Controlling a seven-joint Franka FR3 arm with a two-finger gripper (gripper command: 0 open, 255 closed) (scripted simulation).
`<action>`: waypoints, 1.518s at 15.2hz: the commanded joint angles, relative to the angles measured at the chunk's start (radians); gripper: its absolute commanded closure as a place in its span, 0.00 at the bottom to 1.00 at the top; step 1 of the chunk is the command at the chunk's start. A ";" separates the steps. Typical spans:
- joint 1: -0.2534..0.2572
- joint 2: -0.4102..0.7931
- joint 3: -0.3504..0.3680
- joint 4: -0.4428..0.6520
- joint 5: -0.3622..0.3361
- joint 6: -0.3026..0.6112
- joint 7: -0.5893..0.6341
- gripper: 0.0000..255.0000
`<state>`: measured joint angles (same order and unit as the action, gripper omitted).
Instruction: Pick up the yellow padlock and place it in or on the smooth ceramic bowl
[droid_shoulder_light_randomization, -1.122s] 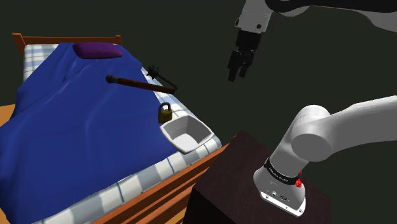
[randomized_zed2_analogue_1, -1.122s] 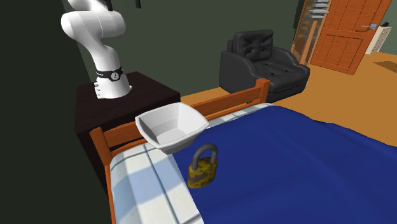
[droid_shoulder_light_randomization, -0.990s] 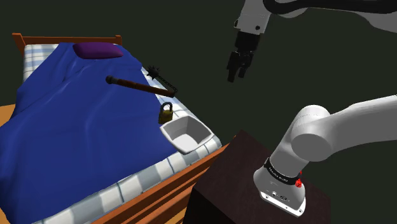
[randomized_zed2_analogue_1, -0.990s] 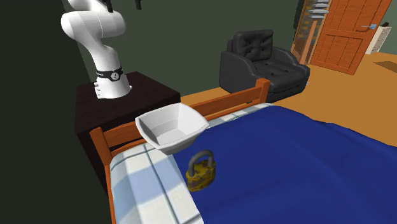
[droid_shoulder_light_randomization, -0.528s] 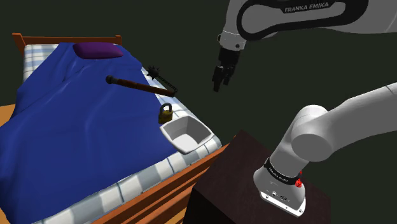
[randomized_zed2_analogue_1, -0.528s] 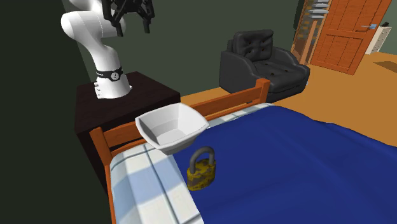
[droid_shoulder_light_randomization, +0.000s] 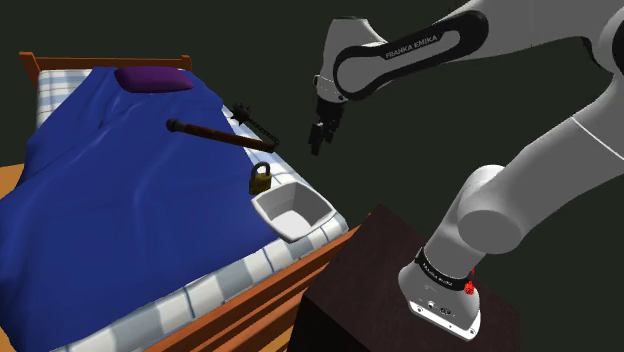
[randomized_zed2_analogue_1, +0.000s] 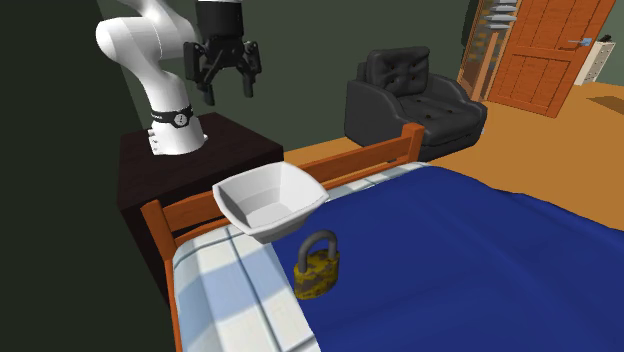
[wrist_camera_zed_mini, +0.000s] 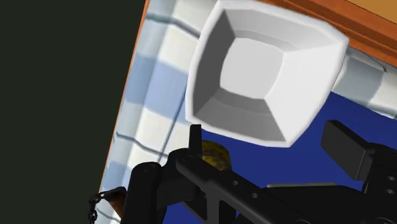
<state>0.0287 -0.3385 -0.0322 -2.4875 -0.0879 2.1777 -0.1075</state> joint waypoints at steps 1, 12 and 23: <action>-0.002 0.070 0.001 0.013 -0.022 0.072 -0.011 0.00; -0.009 0.496 -0.003 0.218 -0.179 0.365 -0.019 0.00; 0.020 0.864 -0.039 0.523 -0.304 0.491 -0.013 0.00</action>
<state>0.0464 0.5063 -0.0687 -1.9781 -0.3867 2.6610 -0.1229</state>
